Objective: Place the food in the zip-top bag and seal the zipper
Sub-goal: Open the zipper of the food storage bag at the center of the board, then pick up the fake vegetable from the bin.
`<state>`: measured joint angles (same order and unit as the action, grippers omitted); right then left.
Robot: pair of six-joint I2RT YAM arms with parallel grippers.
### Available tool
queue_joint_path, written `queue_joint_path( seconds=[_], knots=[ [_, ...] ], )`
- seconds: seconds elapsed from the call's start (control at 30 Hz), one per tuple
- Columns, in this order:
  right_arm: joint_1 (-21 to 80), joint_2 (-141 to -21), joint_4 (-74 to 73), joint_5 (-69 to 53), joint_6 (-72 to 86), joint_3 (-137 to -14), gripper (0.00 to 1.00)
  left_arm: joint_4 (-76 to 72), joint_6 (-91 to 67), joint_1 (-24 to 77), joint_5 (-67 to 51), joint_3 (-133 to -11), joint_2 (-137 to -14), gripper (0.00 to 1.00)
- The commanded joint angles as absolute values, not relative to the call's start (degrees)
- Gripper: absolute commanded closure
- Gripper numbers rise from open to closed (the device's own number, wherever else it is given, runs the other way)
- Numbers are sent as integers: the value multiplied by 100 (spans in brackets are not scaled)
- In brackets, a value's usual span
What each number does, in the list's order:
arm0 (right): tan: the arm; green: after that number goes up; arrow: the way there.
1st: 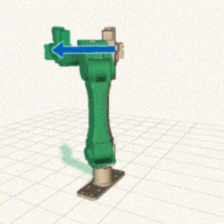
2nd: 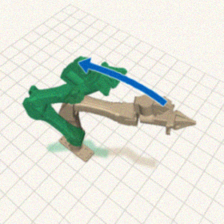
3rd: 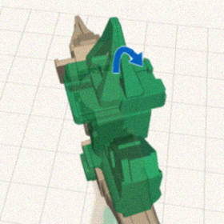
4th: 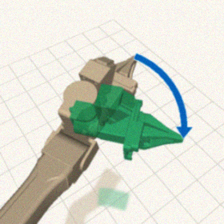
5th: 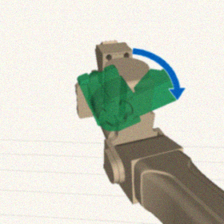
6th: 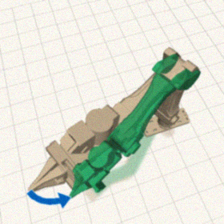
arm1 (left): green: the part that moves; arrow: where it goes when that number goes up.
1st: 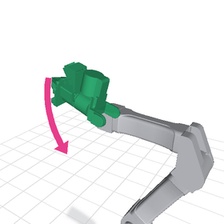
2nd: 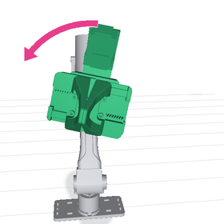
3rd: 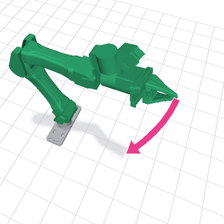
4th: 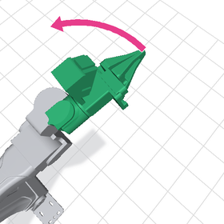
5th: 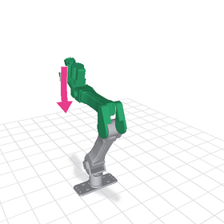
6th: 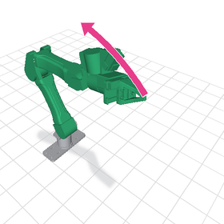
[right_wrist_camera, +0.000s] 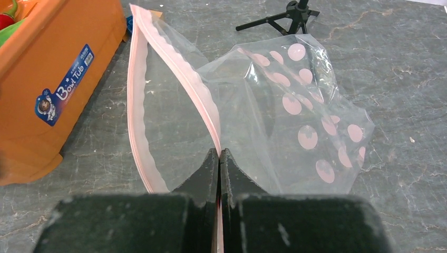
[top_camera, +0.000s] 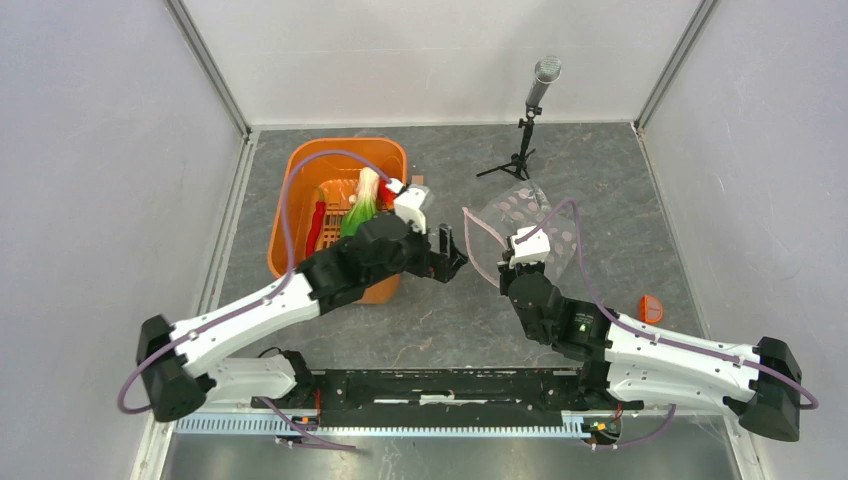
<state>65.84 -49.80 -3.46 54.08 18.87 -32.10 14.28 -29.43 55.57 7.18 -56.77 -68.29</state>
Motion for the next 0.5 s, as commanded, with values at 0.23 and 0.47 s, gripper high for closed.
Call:
queue_joint_path(
  seconds=[0.23, 0.47],
  knots=[
    [6579, -4956, -44, 5121, 1983, -3403, 100, 2535, -2089, 4407, 1802, -5738, -5564, 0],
    [6575, -4922, -43, 4941, 2032, -3384, 100, 2410, -2193, 2153, 454, -5591, -6084, 0]
  ],
)
